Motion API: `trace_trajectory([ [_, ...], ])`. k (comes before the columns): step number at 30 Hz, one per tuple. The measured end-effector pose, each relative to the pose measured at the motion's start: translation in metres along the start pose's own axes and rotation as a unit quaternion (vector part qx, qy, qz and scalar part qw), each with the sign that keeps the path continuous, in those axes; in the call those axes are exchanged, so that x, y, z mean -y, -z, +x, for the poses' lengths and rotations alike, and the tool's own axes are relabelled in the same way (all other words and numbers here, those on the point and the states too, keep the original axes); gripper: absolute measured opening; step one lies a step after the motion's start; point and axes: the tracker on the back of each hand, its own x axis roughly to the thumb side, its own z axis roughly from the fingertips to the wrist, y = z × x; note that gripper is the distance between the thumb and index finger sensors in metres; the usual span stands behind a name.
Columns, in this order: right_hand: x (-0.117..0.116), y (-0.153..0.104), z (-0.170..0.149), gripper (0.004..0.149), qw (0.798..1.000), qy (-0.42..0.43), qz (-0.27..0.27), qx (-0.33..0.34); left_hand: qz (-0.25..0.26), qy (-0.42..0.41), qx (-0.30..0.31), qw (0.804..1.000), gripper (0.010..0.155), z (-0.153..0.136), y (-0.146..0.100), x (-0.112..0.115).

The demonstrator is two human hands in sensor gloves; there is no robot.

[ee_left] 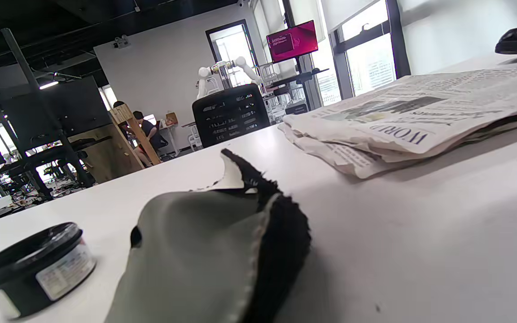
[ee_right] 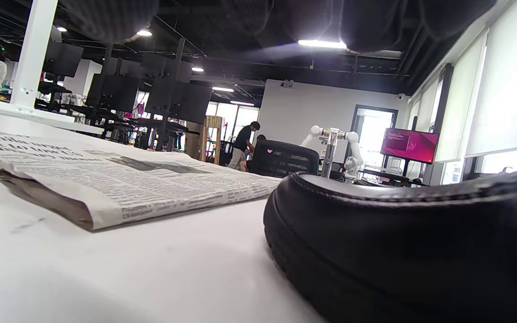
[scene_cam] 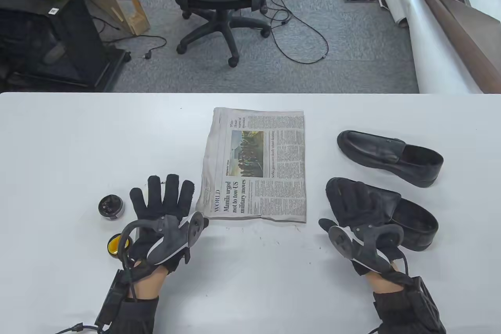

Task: Dip and apply built-in sponge shoe polish on shoes

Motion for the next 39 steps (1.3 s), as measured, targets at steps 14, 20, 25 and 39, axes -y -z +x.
trace_trajectory([
  [14,0.002,0.000,0.007,0.083,1.000,0.007,0.008,0.010,0.008,0.002,0.004,1.000,0.089,0.003,-0.003,-0.005],
  [20,0.004,0.010,0.024,0.084,0.998,0.028,0.036,0.034,0.023,0.004,0.009,1.000,0.090,0.005,-0.002,-0.004],
  [25,-0.003,0.028,0.057,0.086,0.990,0.005,0.105,0.090,0.026,0.005,0.007,1.000,0.090,0.004,-0.003,-0.005],
  [39,-0.053,0.080,0.124,0.081,0.958,-0.022,0.266,0.109,0.013,-0.002,0.012,1.000,0.090,0.004,-0.002,-0.004],
])
